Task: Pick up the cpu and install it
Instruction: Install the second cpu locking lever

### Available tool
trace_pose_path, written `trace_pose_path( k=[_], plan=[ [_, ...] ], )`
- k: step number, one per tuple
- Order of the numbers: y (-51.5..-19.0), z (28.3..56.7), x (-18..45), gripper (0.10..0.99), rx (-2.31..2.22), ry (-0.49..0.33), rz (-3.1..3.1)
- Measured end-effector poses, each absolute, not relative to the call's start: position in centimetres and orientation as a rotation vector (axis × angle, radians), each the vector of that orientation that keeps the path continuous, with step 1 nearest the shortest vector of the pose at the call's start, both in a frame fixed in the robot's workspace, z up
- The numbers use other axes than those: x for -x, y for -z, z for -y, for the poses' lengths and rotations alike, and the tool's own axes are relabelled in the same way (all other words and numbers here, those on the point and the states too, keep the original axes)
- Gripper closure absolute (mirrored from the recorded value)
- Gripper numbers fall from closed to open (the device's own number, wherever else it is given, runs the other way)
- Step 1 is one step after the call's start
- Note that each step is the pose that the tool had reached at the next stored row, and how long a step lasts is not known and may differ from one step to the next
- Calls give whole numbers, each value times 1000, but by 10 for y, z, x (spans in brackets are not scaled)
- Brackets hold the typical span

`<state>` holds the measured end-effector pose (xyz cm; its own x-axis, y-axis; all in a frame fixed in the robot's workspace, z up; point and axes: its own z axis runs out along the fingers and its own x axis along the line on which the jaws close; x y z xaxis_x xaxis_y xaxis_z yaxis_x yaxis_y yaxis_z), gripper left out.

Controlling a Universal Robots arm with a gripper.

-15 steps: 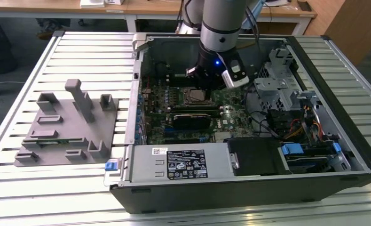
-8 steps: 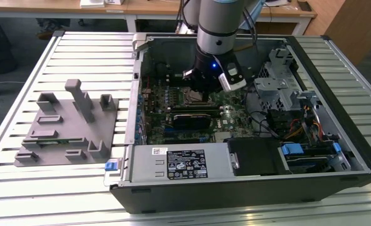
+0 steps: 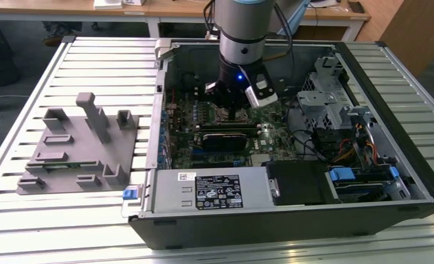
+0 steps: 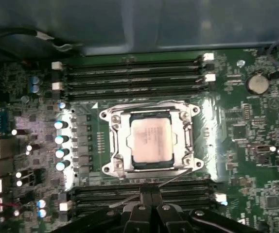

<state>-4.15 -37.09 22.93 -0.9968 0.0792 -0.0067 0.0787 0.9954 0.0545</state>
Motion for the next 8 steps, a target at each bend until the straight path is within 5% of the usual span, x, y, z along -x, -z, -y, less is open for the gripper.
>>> trace_pose_path(
  k=[8],
  plan=[
    [-220,371,52,980,-112,-94,-3130]
  ],
)
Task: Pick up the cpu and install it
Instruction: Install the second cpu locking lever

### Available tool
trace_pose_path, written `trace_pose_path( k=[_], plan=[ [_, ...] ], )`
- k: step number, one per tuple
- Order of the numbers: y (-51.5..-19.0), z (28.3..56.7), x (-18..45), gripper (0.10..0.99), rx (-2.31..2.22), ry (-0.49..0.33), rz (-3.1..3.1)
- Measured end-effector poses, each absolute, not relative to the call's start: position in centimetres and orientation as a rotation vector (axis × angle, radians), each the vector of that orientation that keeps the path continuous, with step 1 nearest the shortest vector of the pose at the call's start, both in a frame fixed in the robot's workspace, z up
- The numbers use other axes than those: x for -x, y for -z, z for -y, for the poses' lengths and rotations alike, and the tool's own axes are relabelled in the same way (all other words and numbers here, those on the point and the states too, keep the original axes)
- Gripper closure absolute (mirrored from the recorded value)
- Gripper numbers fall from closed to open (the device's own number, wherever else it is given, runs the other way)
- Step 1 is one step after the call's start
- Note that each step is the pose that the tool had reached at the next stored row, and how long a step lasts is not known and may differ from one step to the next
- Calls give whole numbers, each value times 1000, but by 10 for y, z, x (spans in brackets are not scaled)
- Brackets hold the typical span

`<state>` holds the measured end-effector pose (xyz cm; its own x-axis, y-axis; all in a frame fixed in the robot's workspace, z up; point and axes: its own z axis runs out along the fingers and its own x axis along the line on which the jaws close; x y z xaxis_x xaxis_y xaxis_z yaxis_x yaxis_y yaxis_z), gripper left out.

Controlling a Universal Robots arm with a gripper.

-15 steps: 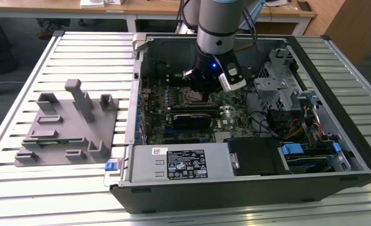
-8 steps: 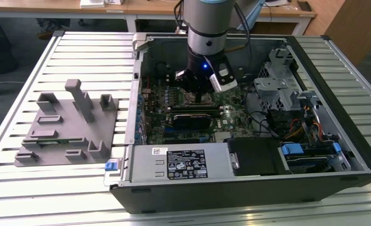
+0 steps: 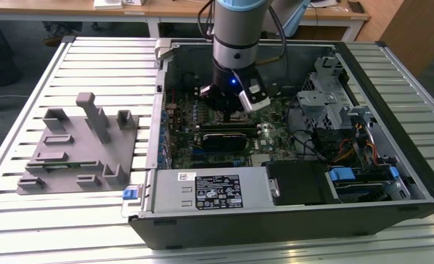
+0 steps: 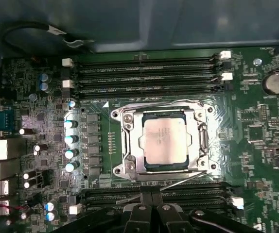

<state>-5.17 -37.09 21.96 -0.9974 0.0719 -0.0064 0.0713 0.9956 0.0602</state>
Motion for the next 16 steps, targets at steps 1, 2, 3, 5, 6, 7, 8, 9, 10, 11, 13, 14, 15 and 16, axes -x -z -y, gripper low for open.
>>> trace_pose_path(
  k=[1,2,3,5,6,7,8,9,10,11,13,14,15,16],
  plan=[
    [-218,371,52,980,-112,-95,-3130],
    [-216,371,52,980,-112,-95,-3130],
    [-214,371,52,980,-112,-96,-3130],
    [-211,371,52,980,-112,-100,-3130],
    [-209,371,52,980,-112,-105,-3130],
    [-208,371,52,980,-112,-113,-3130],
    [-208,371,52,980,-112,-131,-3129],
    [-208,372,52,980,-112,-161,-3129],
    [-208,372,52,980,-112,-189,-3127],
    [-208,373,53,980,-112,-217,-3126],
    [-208,375,53,980,-112,-256,-3124],
    [-208,377,53,980,-112,-263,-3124],
    [-208,379,54,980,-112,-270,-3123],
    [-208,380,54,980,-113,-276,-3123]
  ],
)
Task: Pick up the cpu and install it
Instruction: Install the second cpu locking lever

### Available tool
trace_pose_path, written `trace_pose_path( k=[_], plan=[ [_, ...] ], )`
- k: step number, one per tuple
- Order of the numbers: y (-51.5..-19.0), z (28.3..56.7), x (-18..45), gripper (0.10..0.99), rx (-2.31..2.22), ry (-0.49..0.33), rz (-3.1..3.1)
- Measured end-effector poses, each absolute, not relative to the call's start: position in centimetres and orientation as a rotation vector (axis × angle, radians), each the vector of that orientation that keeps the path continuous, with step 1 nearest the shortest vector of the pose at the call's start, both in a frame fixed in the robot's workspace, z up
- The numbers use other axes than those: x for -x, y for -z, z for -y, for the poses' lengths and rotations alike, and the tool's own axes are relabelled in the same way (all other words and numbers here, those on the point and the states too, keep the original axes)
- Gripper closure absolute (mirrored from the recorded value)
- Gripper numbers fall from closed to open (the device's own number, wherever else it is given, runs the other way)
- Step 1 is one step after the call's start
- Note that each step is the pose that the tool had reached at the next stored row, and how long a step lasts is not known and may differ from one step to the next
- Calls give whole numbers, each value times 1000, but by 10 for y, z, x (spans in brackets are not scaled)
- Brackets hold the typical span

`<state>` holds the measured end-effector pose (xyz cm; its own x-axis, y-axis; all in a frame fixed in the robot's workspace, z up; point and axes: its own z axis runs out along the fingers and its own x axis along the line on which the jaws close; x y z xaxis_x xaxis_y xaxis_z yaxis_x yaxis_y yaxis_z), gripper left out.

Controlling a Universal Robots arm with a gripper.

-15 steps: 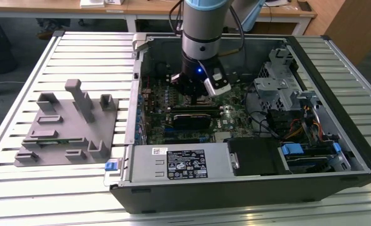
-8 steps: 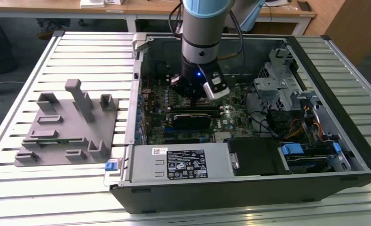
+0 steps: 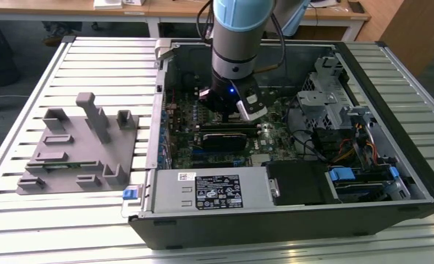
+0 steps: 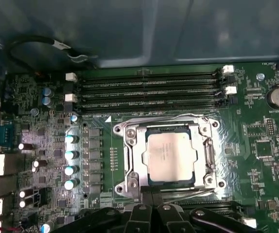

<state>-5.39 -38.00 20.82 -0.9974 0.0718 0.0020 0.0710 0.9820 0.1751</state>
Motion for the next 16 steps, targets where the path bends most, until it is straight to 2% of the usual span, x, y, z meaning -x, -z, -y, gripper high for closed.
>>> trace_pose_path(
  k=[16],
  plan=[
    [-208,396,64,980,-112,-302,-3121]
  ],
)
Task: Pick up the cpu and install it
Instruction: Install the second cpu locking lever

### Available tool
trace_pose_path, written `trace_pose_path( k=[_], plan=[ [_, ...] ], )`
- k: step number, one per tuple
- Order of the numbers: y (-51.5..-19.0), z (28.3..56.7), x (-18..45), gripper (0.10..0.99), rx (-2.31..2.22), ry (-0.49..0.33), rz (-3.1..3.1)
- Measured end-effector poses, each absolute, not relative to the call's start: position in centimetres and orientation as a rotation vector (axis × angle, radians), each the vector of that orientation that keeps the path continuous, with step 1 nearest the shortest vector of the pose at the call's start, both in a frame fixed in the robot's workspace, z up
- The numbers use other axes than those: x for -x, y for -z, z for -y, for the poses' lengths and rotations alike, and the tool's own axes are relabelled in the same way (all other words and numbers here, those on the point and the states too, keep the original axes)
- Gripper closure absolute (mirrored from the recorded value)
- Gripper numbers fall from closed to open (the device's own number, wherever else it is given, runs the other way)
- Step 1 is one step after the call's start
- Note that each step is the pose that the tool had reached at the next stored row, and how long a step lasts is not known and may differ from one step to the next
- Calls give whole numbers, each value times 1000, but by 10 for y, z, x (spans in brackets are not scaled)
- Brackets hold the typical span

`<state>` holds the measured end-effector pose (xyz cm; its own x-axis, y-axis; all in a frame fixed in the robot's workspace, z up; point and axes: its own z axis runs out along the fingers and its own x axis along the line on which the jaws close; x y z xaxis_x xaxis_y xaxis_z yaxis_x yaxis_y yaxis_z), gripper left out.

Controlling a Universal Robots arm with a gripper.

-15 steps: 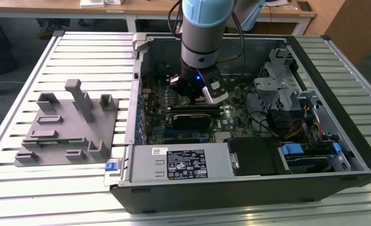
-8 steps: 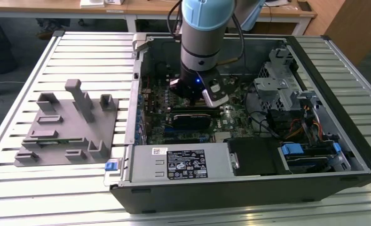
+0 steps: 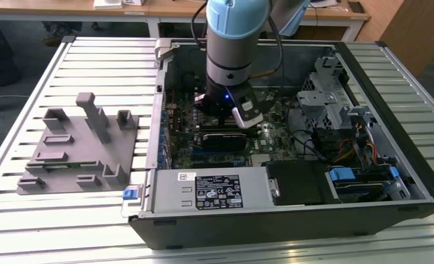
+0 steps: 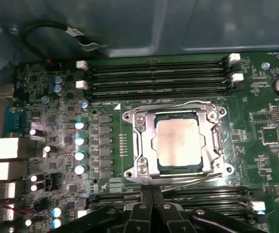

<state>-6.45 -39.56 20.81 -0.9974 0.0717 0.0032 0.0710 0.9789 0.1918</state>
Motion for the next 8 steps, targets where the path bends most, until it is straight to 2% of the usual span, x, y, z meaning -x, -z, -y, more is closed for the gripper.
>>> trace_pose_path(
  k=[8],
  plan=[
    [-207,402,70,980,-113,-346,-3118]
  ],
)
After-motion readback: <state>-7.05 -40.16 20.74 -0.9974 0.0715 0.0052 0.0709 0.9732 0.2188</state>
